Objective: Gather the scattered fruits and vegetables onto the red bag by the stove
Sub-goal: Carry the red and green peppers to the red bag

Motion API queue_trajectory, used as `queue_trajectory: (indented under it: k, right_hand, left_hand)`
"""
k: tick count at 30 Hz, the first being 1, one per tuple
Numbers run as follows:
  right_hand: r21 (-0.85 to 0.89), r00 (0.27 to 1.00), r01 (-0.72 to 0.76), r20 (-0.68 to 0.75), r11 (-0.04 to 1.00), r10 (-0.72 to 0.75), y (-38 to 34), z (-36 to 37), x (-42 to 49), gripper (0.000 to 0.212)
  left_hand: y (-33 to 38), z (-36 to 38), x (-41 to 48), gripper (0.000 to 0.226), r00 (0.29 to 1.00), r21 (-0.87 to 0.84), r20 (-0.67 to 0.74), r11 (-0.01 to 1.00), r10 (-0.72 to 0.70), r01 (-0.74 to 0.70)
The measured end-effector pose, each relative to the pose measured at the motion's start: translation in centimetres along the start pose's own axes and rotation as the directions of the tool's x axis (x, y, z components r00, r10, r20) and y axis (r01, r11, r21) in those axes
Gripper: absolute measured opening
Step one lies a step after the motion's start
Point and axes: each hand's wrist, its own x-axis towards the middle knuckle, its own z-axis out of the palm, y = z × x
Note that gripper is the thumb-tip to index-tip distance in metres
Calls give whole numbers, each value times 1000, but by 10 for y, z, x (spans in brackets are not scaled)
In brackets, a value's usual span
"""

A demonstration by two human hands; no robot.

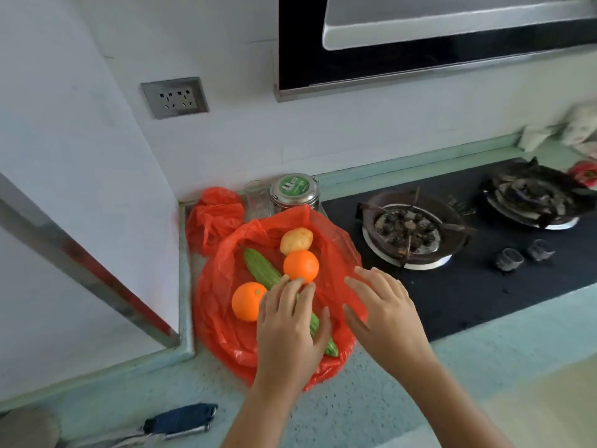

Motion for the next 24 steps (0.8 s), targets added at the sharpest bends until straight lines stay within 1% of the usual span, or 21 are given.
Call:
queue_trajectory:
  k: [3,6,9,12,16,19,24]
  right_hand:
    - [-11,995,-59,-76,998,58,-10,-16,-31,40]
    - [-39,980,-134,-156,990,127,-14,-33,-64,33]
    - [-112,959,-234,-189,966,210,-12,-51,-98,36]
    - [-157,926,-337,-234,928,297,-8,-70,-127,35]
    - [-191,876,-422,-339,886,344,2,-93,-162,33]
    - [-189,833,-485,-399,854,384,10,-110,-183,35]
    - [-196,777,-563,-457,803,433,28,-136,-219,38]
  left_hand:
    - [16,-8,-16,42,999,-84,20,995,50,-48]
    - [32,-11,-35,37,991,-138,39,983,125,-118]
    - [51,-8,-50,36,978,-198,70,964,196,-179]
    - [75,-4,-57,37,961,-283,90,932,261,-226]
    - [111,-1,-65,38,922,-378,98,871,374,-313]
    - [136,3,-69,39,894,-432,112,832,434,-350]
    - [184,9,-78,54,846,-488,109,770,522,-412]
